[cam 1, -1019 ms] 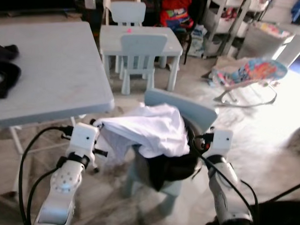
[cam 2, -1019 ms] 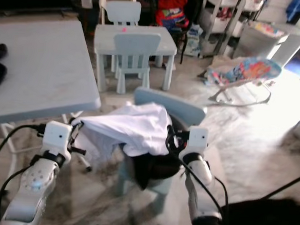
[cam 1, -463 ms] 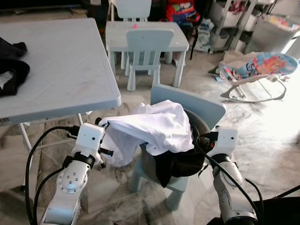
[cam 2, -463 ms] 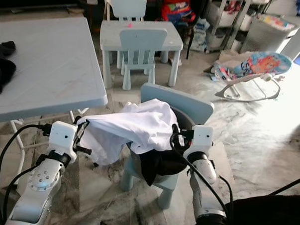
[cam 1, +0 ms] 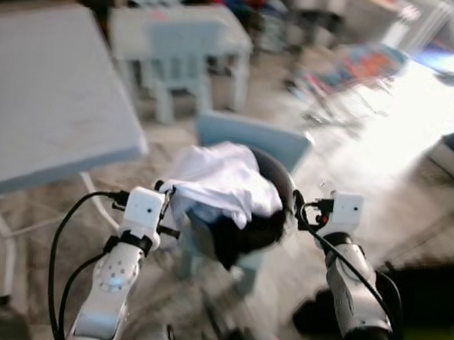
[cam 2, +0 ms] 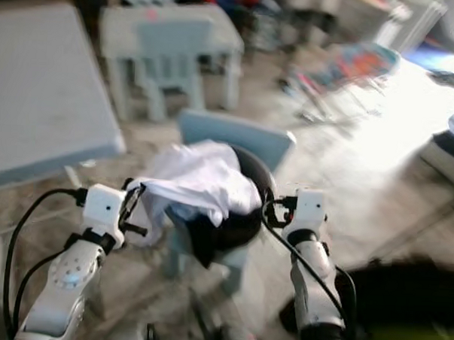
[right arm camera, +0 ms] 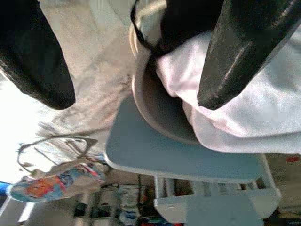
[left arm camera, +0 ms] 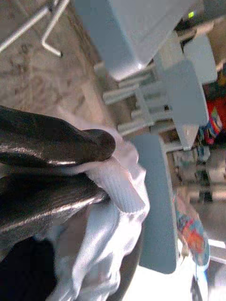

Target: Hang hanger

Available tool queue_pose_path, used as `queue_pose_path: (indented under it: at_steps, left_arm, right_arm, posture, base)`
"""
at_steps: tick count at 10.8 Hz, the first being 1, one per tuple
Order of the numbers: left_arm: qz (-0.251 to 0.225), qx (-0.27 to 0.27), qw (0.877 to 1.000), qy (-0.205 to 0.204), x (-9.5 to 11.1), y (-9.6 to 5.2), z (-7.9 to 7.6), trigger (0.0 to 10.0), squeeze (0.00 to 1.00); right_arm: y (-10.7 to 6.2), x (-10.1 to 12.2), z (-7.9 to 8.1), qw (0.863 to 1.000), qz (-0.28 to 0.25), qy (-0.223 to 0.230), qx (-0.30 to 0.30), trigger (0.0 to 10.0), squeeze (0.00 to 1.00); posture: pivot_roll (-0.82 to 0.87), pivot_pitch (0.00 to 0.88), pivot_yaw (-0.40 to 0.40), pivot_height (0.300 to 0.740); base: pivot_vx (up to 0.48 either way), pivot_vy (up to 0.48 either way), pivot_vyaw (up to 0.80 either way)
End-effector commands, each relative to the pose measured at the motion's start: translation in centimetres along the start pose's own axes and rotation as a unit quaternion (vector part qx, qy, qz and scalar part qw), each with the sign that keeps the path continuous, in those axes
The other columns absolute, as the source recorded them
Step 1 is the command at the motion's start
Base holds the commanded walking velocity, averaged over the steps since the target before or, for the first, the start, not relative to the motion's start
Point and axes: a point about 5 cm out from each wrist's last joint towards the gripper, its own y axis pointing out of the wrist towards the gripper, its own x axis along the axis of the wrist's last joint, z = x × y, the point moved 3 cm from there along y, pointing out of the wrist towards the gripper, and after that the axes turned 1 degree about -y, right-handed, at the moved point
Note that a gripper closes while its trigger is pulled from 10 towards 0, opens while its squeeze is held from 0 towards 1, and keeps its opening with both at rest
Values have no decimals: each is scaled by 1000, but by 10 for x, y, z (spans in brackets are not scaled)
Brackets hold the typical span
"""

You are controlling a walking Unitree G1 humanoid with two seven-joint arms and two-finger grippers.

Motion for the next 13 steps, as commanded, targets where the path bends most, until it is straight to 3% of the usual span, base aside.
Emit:
queue_pose_path:
  at_steps: [1, 4, 8, 12, 13]
  left_arm:
    - [-3, -3, 1000, 4, 3, 1, 0, 10000, 0]
    - [-1, -6, 1000, 4, 2, 1, -1, 10000, 0]
    - [0, -12, 1000, -14, 3, 3, -3, 10000, 0]
    - [5, -37, 999, -25, 2, 4, -9, 10000, 0]
    - [6, -39, 999, -26, 2, 4, -10, 10000, 0]
  right_arm:
    - [2, 0, -1, 1000, 1, -1, 0, 10000, 0]
    - [4, 1, 1, 1000, -1, -4, 4, 10000, 0]
    - [3, -1, 3, 1000, -1, -3, 6, 10000, 0]
    - [7, 0, 3, 1000, -1, -2, 6, 10000, 0]
    - [8, 0, 3, 1000, 0, -1, 6, 10000, 0]
  posture:
    - [-16, 0, -26, 740]
    - [-13, 0, -27, 740]
    - [-13, 0, -29, 740]
    - [-14, 0, -27, 740]
    - [-12, 0, -27, 740]
  base:
    - [-240, 0, -800]
    - [0, 0, -800]
    - [0, 0, 0]
    - [0, 477, 0]
    - [0, 480, -800]
